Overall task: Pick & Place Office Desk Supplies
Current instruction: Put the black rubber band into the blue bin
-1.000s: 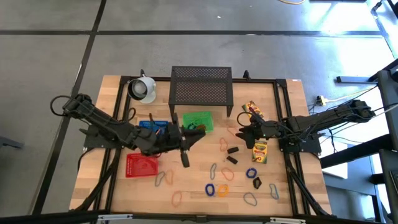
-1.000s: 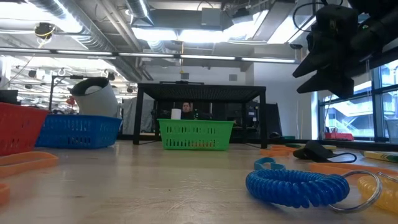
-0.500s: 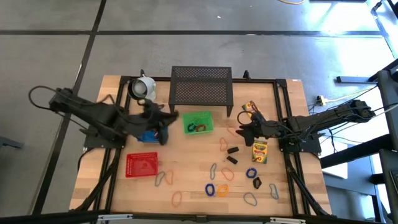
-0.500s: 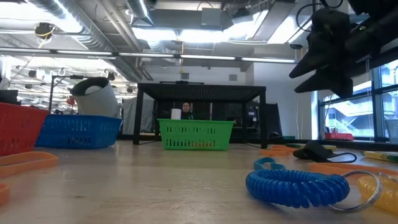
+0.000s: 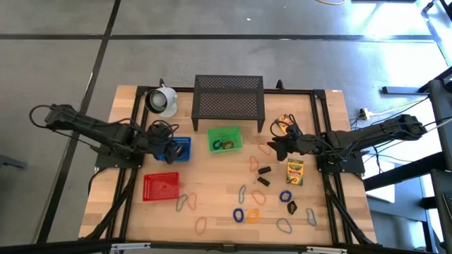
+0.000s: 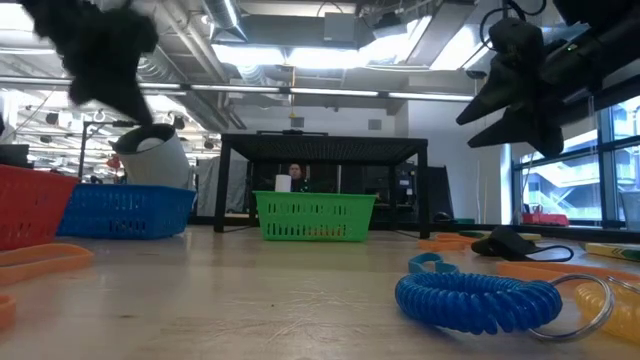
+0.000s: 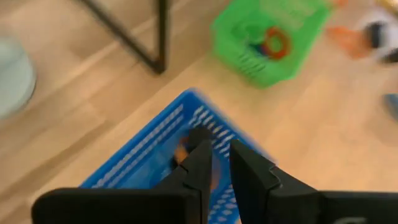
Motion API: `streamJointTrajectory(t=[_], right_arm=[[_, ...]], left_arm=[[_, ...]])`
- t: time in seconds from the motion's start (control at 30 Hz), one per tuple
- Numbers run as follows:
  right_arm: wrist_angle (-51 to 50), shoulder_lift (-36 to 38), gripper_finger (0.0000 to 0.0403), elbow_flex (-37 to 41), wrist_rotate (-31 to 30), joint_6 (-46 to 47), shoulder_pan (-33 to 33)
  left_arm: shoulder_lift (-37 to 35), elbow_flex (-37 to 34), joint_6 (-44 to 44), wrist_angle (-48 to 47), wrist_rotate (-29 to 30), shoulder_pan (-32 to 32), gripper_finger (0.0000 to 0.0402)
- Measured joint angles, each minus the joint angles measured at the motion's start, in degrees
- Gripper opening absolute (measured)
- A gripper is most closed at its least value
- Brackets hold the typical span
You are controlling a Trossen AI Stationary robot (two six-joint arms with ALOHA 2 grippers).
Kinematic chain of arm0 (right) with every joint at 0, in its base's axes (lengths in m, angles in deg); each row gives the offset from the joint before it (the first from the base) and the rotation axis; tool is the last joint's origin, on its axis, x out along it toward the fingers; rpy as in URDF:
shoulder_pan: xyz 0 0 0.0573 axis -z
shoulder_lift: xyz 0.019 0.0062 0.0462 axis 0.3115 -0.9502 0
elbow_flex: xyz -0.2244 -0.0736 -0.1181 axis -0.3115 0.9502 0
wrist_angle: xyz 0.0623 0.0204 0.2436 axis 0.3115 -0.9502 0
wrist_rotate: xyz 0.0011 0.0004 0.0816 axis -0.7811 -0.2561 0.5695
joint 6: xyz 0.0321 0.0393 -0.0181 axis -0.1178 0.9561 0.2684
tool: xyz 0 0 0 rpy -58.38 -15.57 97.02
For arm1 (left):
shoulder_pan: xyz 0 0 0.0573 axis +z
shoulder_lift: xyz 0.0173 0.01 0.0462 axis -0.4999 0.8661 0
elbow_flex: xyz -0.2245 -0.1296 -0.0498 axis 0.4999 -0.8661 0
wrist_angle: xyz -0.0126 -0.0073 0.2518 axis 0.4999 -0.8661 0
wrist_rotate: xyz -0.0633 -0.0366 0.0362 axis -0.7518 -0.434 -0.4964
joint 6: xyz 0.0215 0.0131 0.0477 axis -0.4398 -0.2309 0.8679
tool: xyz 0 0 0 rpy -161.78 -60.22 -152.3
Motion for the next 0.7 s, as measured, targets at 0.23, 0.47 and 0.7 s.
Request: streamJointTrajectory(t=[0.23,0.47,0.7], right_arm=[[-0.02,0.0,0.0208,0.0,0.0,-1.75,0.66],[-1.96,0.0,0.0208,-1.33,0.09,-6.18,0.62],[-17.39,-3.74,0.0208,-13.07,0.9,-14.71,0.62]], left_arm=[[-0.37,-5.97,-3.43,3.96,-0.09,0.99,0.0051],[-0.35,-6.02,-5.07,4.61,-1.21,1.0,0.0072],[-0.35,-6.02,-7.29,4.65,-1.21,0.99,0.0095]])
